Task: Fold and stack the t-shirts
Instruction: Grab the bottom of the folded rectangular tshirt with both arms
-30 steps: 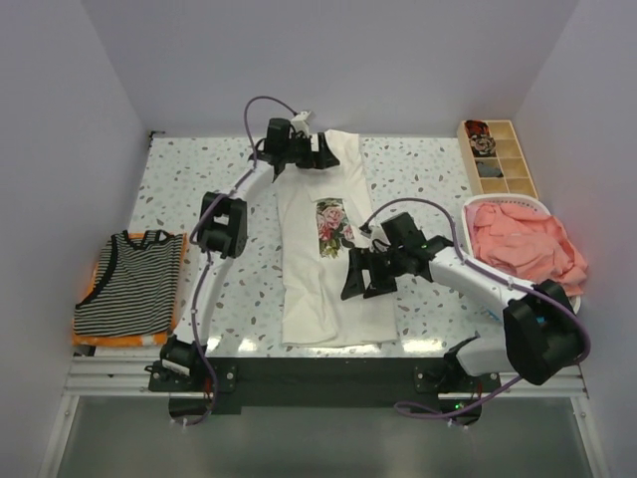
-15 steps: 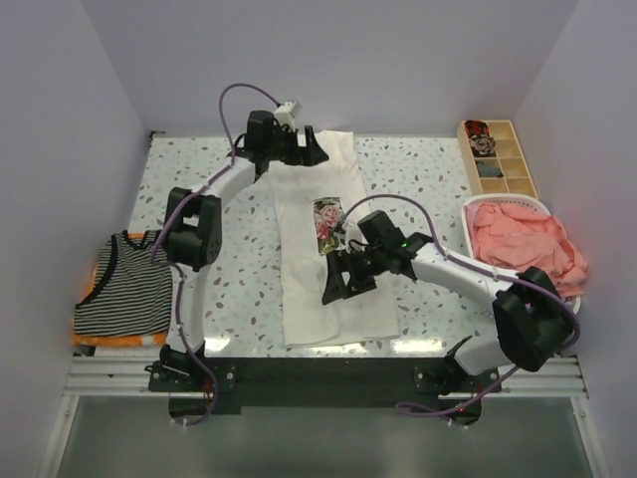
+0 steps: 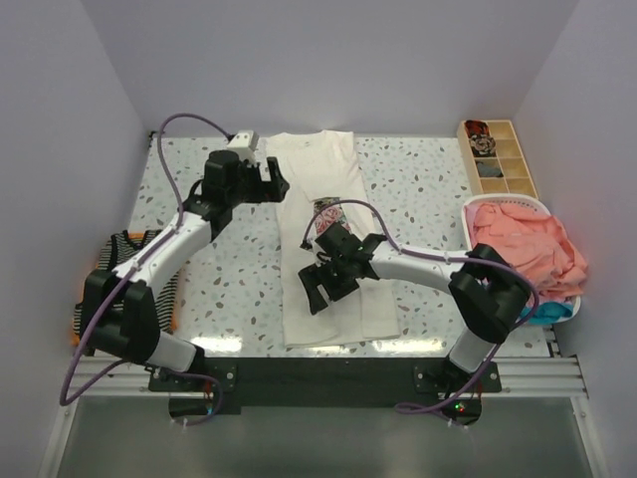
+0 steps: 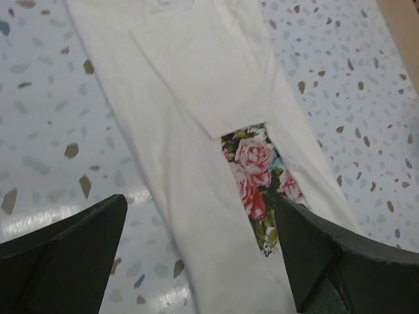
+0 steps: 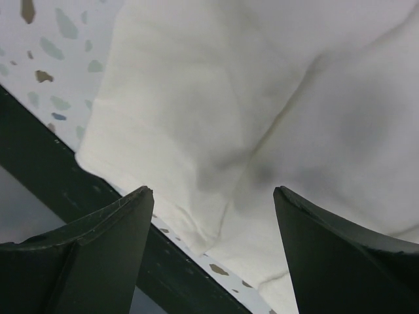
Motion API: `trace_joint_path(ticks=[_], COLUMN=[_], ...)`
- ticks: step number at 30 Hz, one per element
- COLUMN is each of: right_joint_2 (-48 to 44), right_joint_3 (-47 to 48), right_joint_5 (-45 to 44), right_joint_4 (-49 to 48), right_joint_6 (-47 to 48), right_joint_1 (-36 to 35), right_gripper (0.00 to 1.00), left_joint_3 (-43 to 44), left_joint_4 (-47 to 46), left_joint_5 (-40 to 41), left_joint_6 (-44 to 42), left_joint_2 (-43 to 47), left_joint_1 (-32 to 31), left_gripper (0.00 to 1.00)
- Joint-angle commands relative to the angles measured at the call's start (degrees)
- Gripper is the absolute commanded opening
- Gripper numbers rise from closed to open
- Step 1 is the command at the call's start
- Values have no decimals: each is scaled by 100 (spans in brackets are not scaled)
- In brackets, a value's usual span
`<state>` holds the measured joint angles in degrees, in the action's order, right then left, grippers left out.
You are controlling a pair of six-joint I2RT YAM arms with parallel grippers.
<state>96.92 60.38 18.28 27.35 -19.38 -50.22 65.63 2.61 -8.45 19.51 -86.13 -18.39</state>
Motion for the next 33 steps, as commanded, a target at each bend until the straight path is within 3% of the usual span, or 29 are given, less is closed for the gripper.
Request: trace_joint_path(ticks=[1, 5, 13, 25, 30, 33], right_joint_2=[-77, -314, -631, -473, 140, 388], right_joint_3=[159, 18, -255, -97, -44, -236], right_joint_5=[-1193, -1563, -1758, -1415, -2573, -2725], right_joint_4=[235, 244, 253, 402, 946, 895], right_joint_6=[197, 162, 74, 180, -110, -198], right_joint_1=[-111, -120, -111, -365, -752, -945], right_gripper=[78, 78, 79, 79, 78, 77], left_joint_3=[-1164, -1964, -2405, -2546, -2590, -2643], left_joint_4=[257, 423, 1075, 1058, 1057, 1022], left_joint_5=[1143, 1301, 1679, 1346, 1240, 1214], left_joint_6=[492, 852, 1081, 1257, 1266, 1266], left_joint_2=[1050, 1949, 3330, 3164, 3067, 3049], left_joint_1=[29, 20, 11, 20, 20, 20], left_gripper=[100, 100, 100, 100, 100, 100])
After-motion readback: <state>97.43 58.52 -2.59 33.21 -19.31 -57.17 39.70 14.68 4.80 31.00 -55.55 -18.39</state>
